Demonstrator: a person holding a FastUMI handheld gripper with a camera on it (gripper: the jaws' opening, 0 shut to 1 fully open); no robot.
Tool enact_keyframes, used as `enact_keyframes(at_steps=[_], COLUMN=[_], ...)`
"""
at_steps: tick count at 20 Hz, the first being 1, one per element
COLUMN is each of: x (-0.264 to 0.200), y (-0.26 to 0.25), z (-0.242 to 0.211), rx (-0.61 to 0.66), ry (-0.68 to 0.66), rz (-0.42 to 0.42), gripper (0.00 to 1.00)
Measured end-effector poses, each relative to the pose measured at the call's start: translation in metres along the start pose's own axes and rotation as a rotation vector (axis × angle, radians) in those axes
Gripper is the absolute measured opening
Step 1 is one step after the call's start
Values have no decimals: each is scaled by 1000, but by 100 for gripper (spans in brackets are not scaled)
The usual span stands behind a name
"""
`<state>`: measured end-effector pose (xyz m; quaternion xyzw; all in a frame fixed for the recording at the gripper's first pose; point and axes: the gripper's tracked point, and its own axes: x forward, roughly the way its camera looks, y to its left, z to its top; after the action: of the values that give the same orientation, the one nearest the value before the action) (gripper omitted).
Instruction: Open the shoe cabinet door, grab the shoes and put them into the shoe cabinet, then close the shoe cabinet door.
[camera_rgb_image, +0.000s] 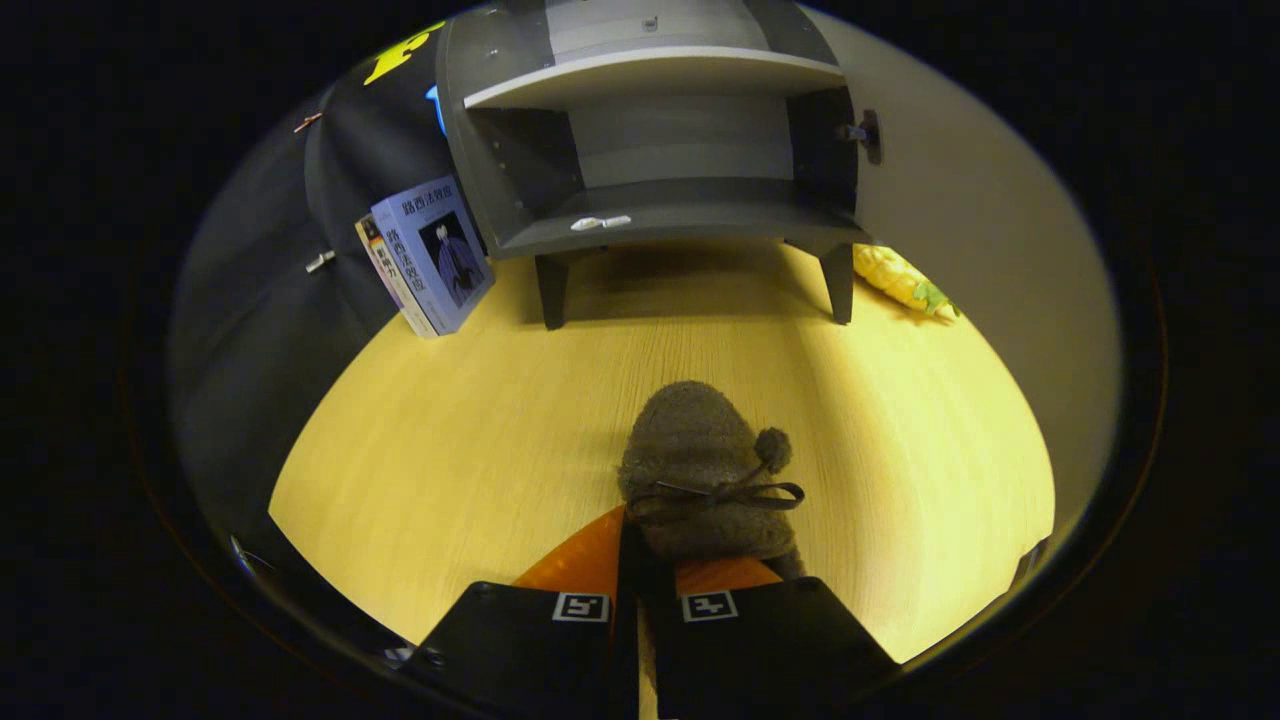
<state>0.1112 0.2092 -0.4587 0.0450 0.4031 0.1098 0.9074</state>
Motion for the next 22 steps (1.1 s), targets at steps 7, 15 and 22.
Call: enact_keyframes(at_steps=[7,15,22], x=[-66,-148,-178], y=[8,44,67], z=[65,165,270], rx=[82,78,40], ry=[-96,-257,-360], rz=[25,92,98], gripper=[5,5,5])
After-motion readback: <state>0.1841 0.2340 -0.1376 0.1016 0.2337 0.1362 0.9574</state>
